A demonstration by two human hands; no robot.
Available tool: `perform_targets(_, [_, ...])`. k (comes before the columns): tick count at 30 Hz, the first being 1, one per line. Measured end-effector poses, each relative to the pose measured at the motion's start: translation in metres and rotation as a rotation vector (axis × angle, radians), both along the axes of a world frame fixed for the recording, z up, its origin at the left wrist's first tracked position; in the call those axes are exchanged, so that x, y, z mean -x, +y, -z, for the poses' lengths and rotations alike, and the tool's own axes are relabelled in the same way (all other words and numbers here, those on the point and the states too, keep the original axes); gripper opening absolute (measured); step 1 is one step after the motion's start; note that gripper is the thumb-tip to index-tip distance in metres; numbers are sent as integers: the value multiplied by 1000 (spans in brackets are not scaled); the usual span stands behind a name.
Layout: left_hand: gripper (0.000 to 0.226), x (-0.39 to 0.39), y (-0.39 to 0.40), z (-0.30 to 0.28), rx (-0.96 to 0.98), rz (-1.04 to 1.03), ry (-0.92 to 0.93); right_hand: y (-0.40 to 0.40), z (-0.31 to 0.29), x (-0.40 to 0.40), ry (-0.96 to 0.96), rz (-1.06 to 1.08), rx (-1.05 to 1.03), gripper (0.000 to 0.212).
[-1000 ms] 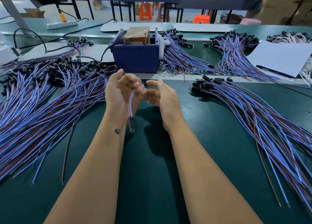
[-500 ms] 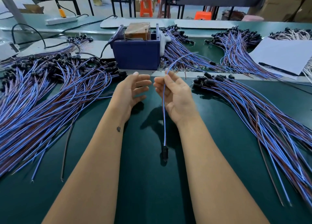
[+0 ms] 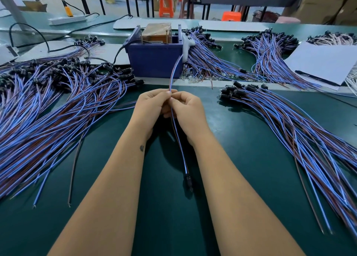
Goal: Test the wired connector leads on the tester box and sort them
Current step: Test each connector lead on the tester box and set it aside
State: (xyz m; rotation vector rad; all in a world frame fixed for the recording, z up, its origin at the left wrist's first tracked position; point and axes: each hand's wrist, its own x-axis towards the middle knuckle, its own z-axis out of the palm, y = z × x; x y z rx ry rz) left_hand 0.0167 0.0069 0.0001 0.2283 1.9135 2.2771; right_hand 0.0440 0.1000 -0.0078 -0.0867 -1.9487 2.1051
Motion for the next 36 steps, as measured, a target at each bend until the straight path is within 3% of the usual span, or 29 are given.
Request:
perform_targets(9, [25, 11, -8, 6, 24, -289, 26, 10, -1, -3, -53, 254, -126, 11])
perform_targets(16, [24, 19, -24, 6, 35, -435, 27, 11, 0, 0, -25, 290, -213, 15])
perform_targets(36, [19, 23, -22, 14, 228, -374, 129, 11, 0, 4, -8, 216, -277, 14])
